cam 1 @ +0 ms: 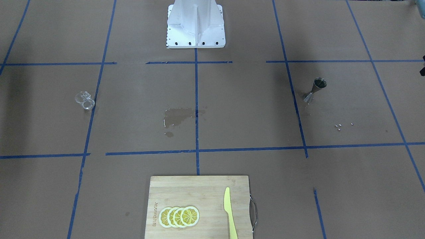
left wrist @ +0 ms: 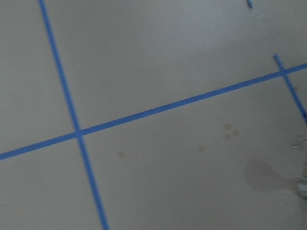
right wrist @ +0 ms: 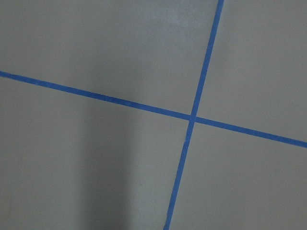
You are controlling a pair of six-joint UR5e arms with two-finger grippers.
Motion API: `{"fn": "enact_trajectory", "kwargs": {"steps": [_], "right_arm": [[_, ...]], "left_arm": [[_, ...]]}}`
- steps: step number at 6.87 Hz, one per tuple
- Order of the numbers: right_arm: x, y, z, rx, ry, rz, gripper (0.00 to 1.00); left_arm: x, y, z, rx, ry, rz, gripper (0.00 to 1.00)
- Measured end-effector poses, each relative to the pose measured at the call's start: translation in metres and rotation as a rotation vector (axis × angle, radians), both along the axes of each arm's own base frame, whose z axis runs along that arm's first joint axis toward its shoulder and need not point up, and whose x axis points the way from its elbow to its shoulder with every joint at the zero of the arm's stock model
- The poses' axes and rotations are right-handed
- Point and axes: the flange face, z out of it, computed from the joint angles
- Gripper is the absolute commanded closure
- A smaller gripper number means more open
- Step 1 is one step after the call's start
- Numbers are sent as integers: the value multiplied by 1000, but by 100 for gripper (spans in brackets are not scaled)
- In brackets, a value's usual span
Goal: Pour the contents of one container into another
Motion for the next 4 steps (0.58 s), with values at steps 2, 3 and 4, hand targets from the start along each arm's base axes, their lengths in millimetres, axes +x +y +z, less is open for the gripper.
{"fn": "enact_trajectory", "kwargs": {"steps": [2,3,4], "right_arm": [[0,10,-1,1,-2,1,0],[0,20,-8,15,-2,2,0],[-1,31,-18,32,-6,3,0]], "left_arm": [[-16,17,19,-63,7,-21,0],[-15,22,29,-74,24,-16,0],[-15,26,46,-82,32,-12,0]]}}
